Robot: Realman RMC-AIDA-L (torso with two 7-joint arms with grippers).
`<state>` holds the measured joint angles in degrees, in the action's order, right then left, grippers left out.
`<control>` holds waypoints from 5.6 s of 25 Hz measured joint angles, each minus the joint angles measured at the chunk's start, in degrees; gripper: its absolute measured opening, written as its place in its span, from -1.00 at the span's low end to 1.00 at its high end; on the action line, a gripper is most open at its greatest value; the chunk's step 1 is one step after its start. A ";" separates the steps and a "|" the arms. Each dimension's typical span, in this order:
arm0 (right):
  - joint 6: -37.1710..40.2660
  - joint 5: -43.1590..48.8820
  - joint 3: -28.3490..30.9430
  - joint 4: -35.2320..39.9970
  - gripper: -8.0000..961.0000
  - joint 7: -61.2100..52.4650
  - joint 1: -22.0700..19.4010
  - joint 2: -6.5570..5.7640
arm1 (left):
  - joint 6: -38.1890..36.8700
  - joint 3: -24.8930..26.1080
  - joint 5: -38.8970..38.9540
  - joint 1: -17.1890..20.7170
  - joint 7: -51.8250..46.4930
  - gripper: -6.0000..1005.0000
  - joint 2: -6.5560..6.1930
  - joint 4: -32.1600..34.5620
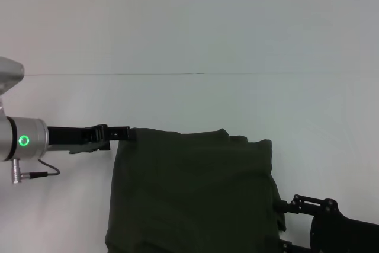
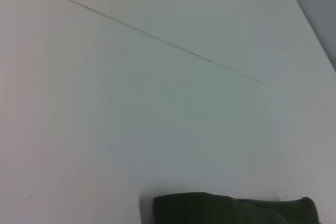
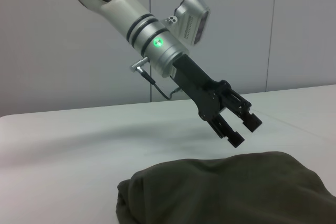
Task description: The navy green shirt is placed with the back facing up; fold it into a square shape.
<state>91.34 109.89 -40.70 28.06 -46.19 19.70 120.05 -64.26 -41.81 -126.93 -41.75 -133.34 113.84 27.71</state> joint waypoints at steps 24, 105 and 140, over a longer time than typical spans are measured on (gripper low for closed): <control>0.07 0.15 -0.16 -0.76 0.40 0.05 0.54 -0.09 | 6.31 -2.94 -0.78 0.05 0.65 0.77 3.54 -0.56; -0.36 -3.58 0.55 -3.93 0.40 -0.04 3.01 0.09 | -7.00 8.67 14.86 14.35 28.15 0.32 4.86 11.41; -4.59 -4.34 -0.99 -10.23 0.91 7.51 -2.32 -0.09 | -38.05 8.51 8.29 29.69 67.82 0.81 8.54 13.68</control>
<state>86.76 105.55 -41.70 17.83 -38.68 17.38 119.96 -102.31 -33.30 -118.65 -12.06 -65.53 122.38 41.39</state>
